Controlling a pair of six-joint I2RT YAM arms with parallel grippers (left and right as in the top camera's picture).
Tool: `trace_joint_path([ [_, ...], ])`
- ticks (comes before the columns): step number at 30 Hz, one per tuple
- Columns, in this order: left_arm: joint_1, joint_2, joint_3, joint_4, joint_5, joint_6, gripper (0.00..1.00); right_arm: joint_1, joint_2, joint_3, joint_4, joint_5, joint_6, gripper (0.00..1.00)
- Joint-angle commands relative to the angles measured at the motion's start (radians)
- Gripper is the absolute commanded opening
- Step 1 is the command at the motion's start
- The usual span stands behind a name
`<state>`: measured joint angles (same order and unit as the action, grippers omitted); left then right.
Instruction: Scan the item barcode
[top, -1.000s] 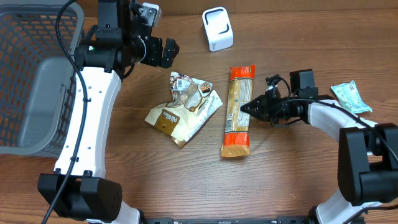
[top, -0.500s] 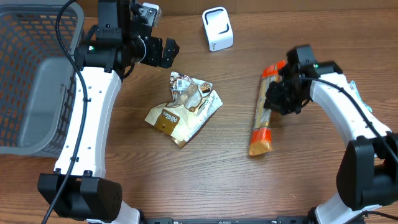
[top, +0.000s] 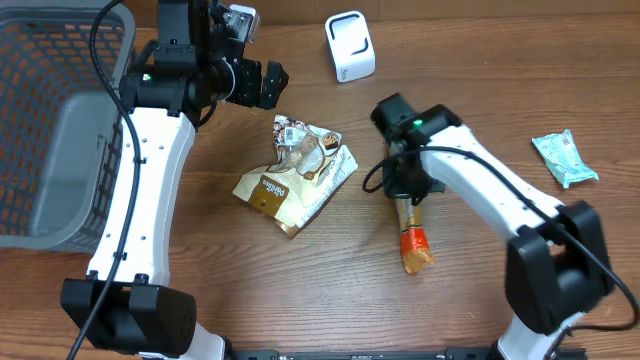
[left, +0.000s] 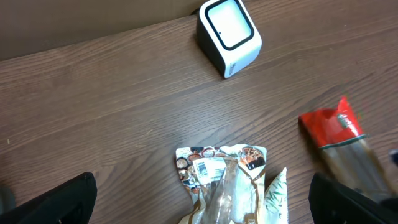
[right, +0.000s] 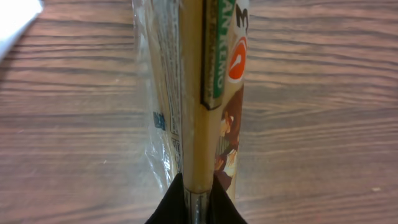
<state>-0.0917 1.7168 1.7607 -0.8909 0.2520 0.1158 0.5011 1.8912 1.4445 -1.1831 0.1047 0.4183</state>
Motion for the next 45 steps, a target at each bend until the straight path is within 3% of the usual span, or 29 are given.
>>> trace_joint_path([
  [1, -0.007, -0.015, 0.009, 0.004, 0.000, 0.019, 1.00, 0.003, -0.014, 0.028, 0.033, -0.012, -0.008, 0.11],
  [6, -0.007, -0.015, 0.009, 0.005, 0.000, 0.019, 1.00, -0.003, -0.011, 0.027, 0.069, -0.067, -0.030, 0.19],
  [8, -0.007, -0.015, 0.009, 0.004, 0.000, 0.019, 1.00, -0.005, -0.009, 0.027, 0.071, -0.066, -0.031, 0.31],
  [12, -0.007, -0.015, 0.009, 0.004, 0.000, 0.019, 1.00, -0.015, -0.009, 0.026, 0.079, -0.065, -0.061, 0.65],
  [15, -0.007, -0.015, 0.009, 0.004, 0.000, 0.019, 1.00, -0.045, -0.008, 0.026, 0.087, -0.066, -0.061, 0.77],
  [20, -0.007, -0.015, 0.009, 0.004, 0.000, 0.019, 1.00, -0.131, -0.007, 0.026, 0.089, -0.106, -0.102, 0.83],
  [32, -0.007, -0.015, 0.009, 0.004, 0.000, 0.019, 1.00, -0.401, 0.027, -0.094, 0.144, -0.467, -0.369, 0.91],
  [40, -0.007, -0.015, 0.009, 0.004, 0.000, 0.019, 1.00, -0.423, 0.129, -0.174, 0.270, -0.624, -0.397, 0.93],
  [45, -0.007, -0.015, 0.009, 0.004, 0.000, 0.019, 1.00, -0.414, 0.218, -0.182, 0.332, -0.793, -0.385, 0.90],
])
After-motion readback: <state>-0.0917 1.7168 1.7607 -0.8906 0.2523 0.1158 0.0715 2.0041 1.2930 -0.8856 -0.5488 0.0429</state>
